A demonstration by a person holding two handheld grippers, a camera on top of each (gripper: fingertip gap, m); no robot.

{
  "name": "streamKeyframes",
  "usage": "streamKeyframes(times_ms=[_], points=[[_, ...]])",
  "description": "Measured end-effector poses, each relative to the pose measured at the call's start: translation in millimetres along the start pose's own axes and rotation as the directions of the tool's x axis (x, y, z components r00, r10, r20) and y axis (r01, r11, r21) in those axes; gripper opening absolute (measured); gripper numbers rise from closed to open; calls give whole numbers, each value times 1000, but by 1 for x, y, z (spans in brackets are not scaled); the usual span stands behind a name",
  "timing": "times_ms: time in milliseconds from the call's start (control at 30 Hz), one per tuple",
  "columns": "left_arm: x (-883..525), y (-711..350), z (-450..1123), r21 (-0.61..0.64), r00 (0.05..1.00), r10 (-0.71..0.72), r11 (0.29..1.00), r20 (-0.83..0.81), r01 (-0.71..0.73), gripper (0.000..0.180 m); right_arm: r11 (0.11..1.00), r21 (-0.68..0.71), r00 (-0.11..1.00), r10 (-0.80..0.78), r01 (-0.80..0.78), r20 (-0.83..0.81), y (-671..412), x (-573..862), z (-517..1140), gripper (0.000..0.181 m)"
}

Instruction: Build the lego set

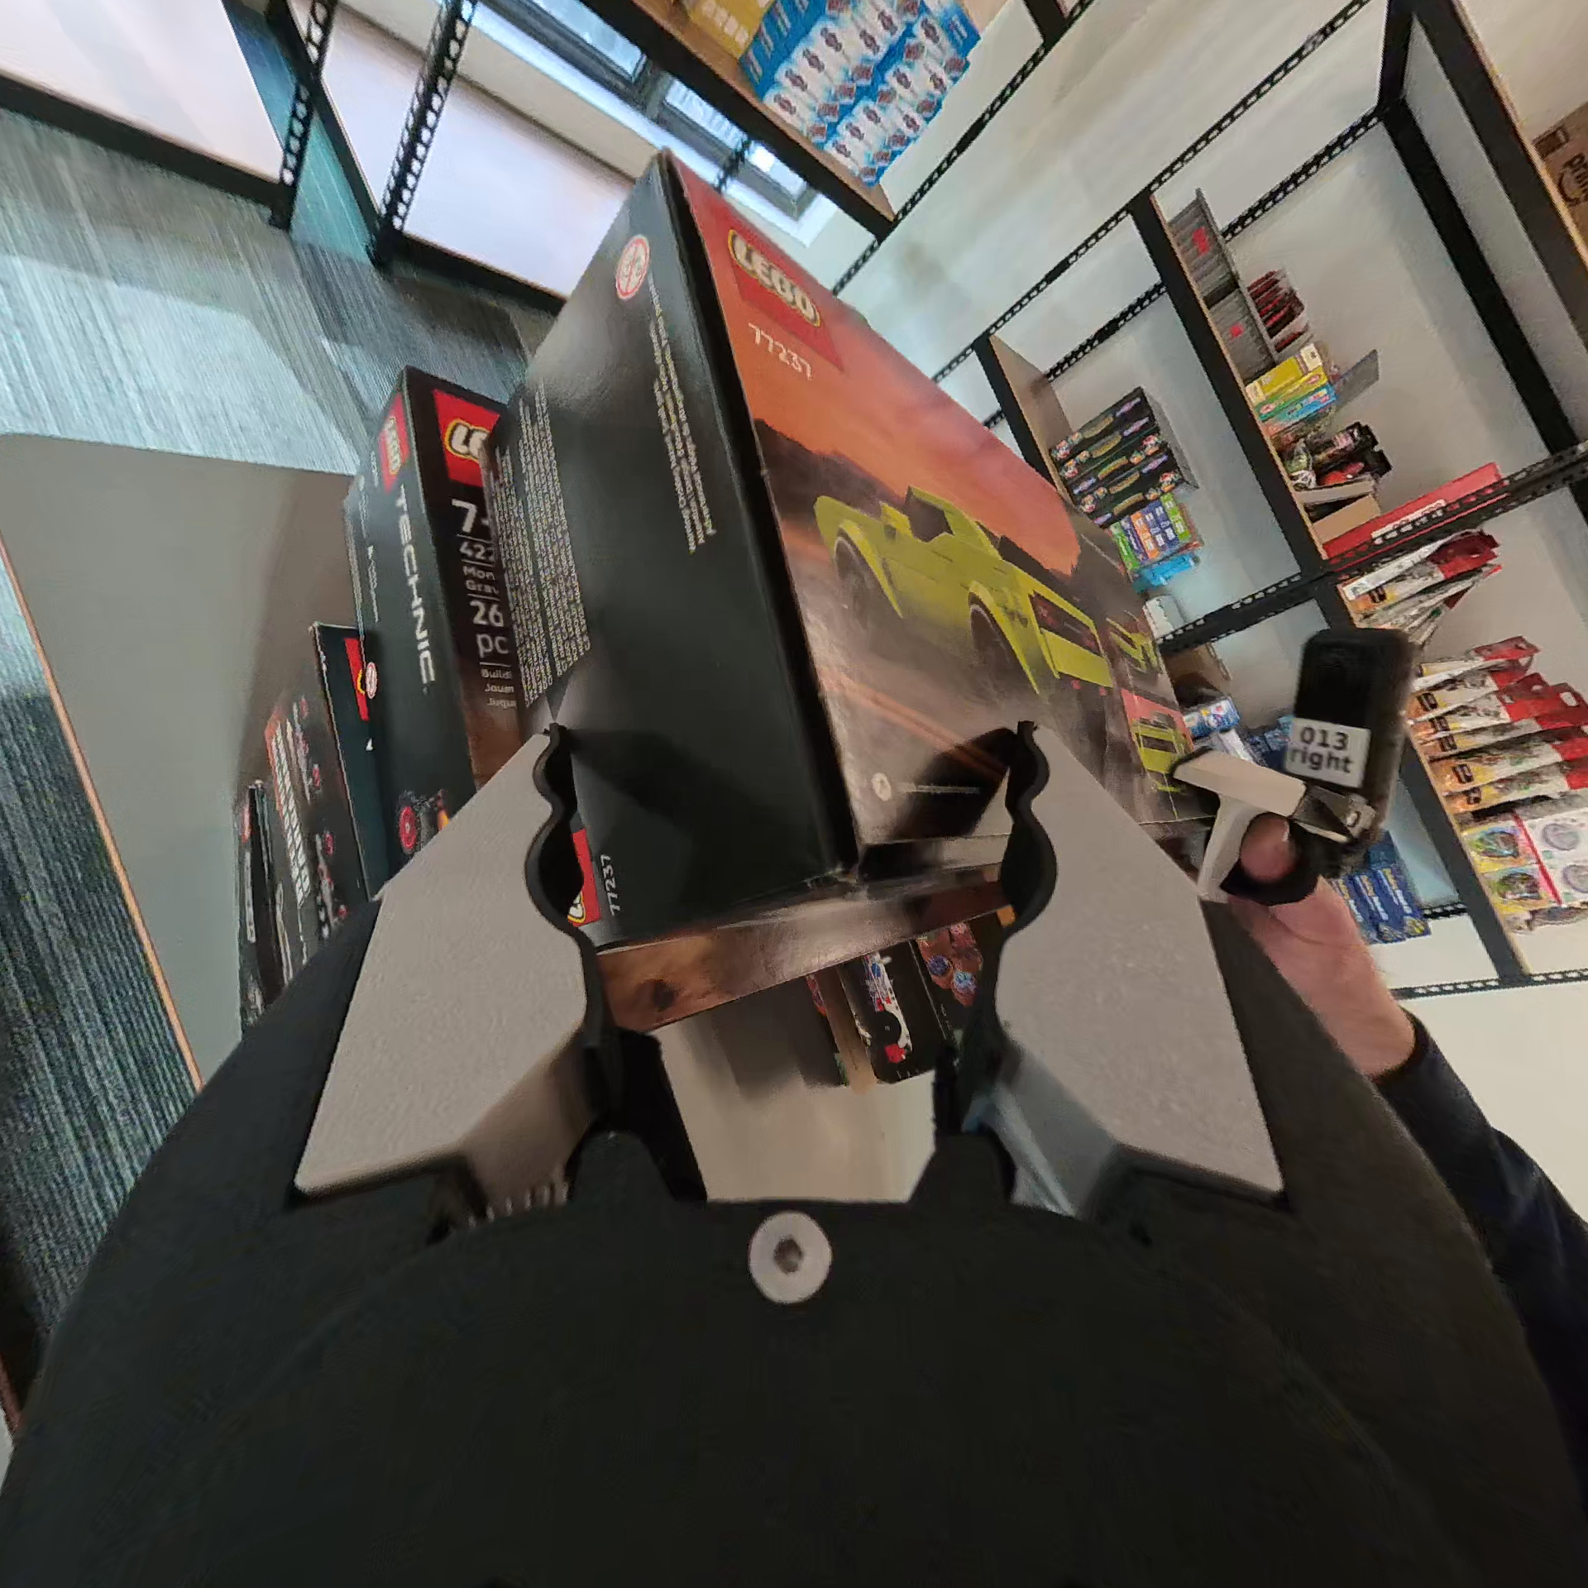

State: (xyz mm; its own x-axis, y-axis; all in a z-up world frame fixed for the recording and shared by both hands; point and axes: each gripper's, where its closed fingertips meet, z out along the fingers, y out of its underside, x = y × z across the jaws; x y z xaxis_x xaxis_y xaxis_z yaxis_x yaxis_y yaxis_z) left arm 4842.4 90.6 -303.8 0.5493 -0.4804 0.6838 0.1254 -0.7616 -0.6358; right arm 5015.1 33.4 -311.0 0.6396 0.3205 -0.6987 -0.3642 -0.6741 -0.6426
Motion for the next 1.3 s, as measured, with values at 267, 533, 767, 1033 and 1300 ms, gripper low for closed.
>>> streamKeyframes(times_ms=[267, 533, 767, 1033, 1300], points=[[36, -11, -4, 60, 991, 137, 989, 4, -137, 98, 996, 56, 998, -64, 66, -28, -5, -13, -25, 96], [140, -24, 22, 70, 952, 258, 966, -163, -250, 99, 951, 274, 986, -116, 146, -123, -50, -35, -129, 94], [232, 32, 98, -68, 907, 233, 960, -351, -273, 98, 911, 357, 947, -93, 205, -307, -69, 0, -260, 91], [313, 170, 185, -326, 873, 110, 900, -474, -291, 98, 928, 342, 882, 32, 149, -470, -56, 93, -396, 90], [319, 253, 211, -528, 866, -46, 808, -499, -261, 129, 867, 483, 894, 309, -124, -325, -20, 181, -431, 85]])
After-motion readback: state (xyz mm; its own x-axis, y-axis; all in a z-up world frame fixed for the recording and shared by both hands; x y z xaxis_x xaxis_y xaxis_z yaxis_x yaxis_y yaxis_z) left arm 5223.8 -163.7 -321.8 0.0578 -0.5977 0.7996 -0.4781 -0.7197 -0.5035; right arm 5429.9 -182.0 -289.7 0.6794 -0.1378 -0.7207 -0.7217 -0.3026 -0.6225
